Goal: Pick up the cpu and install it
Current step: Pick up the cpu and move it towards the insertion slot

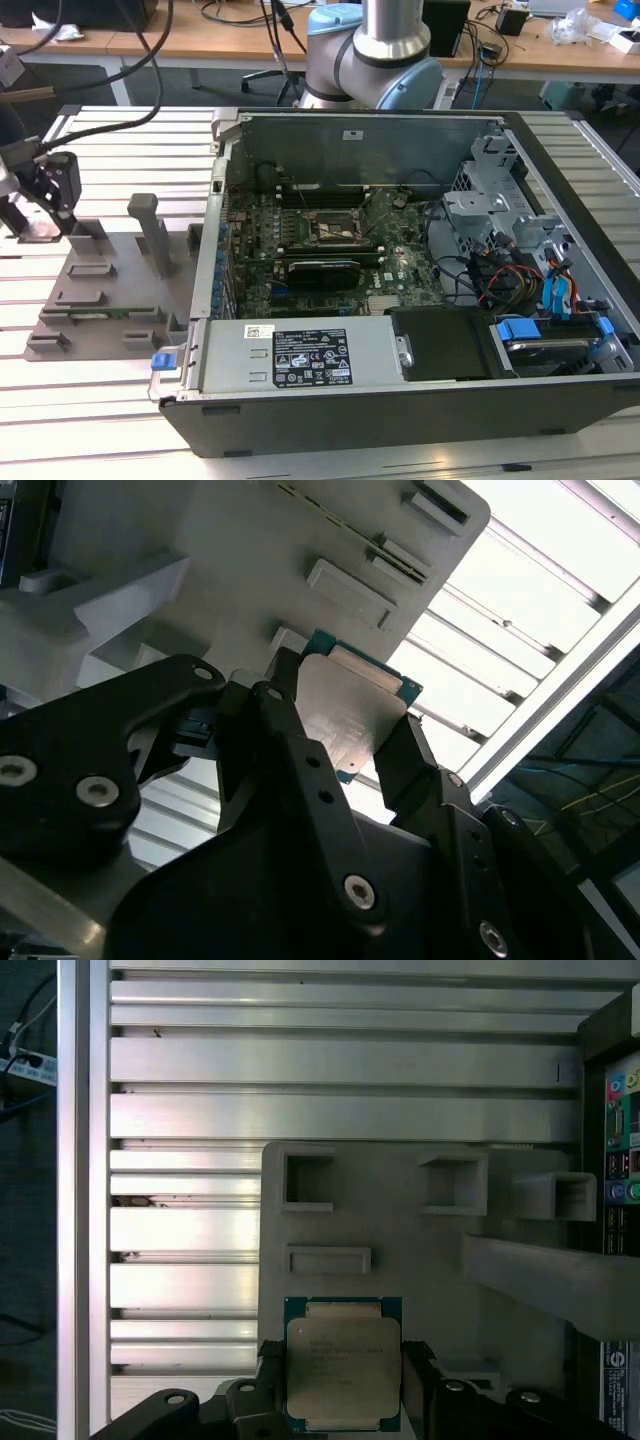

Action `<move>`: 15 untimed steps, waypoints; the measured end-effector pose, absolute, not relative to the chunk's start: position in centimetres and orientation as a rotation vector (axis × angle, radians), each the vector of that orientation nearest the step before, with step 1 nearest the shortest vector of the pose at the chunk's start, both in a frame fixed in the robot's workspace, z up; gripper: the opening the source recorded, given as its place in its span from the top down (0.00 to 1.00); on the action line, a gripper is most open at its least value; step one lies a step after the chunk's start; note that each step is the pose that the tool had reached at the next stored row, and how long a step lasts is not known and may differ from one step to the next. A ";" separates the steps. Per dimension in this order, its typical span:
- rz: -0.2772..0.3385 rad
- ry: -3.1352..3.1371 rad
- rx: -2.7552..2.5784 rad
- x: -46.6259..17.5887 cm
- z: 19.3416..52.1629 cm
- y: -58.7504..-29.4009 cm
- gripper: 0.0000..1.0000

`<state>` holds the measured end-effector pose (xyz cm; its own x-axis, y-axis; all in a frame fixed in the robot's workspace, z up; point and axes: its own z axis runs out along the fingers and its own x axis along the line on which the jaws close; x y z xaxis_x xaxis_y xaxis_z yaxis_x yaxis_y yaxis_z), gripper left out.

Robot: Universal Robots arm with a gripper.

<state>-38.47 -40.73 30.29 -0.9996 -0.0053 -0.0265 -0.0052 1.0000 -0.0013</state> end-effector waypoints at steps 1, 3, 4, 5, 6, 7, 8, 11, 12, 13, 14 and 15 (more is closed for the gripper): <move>-0.002 3.115 -0.008 -38.5 30.4 -40.7 0.45; -0.002 3.115 -0.008 -38.5 30.8 -40.7 0.45; -0.002 3.115 -0.008 -38.5 30.9 -40.7 0.45; -0.002 3.115 -0.008 -38.5 31.1 -40.7 0.45; -0.002 3.115 -0.008 -38.5 31.3 -40.7 0.45; -0.002 3.115 -0.008 -38.5 31.5 -40.7 0.45; -0.002 3.115 -0.008 -38.5 31.7 -40.7 0.45; -0.002 3.115 -0.008 -38.5 32.1 -40.7 0.45; -0.002 3.115 -0.008 -38.5 32.3 -40.7 0.45; -0.002 3.115 -0.008 -38.5 32.4 -40.7 0.45; -0.002 3.115 -0.008 -38.5 32.7 -40.7 0.45; -0.002 3.115 -0.008 -38.5 33.0 -40.7 0.45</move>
<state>-38.47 -40.73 33.04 -0.9996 -0.0052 -0.0265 -0.0052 1.0000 -0.0013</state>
